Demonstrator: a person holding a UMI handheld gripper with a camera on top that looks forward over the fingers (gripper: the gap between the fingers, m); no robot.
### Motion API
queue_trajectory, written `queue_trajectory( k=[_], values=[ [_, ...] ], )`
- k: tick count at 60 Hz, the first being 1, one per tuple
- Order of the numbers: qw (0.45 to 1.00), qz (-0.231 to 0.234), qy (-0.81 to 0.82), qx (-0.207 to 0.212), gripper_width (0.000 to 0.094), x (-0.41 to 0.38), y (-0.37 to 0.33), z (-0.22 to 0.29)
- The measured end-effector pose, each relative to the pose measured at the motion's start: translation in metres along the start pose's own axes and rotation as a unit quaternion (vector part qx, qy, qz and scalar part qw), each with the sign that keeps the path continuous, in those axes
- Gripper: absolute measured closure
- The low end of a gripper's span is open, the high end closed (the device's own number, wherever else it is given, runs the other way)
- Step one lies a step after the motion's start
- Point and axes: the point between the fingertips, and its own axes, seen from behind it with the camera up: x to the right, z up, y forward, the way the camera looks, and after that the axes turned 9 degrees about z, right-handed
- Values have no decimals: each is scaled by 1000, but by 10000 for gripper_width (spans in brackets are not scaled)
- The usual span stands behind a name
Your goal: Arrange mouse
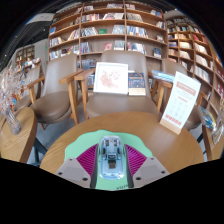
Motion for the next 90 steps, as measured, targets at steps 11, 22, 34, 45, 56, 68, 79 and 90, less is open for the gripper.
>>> queue_trajectory(
  k=[11,22,34,45,56,68,79,90],
  values=[
    [1000,-16,2,-24,504,0,18,-28],
    [1000,-14,14,-24,273,0,15,-33],
    [1000,-18,4,17,75,-9,-57,-20],
    [998,-11,-5,63,82,-30,-174,-35],
    [998,-12,3,66,82,-37,-268,-79],
    [998,-17,9,68,83,-31,-333,-121],
    [997,-31,-8,70,78,-13,-364,-141],
    [994,-63,-23,85,81,14,-382,-140]
  ],
)
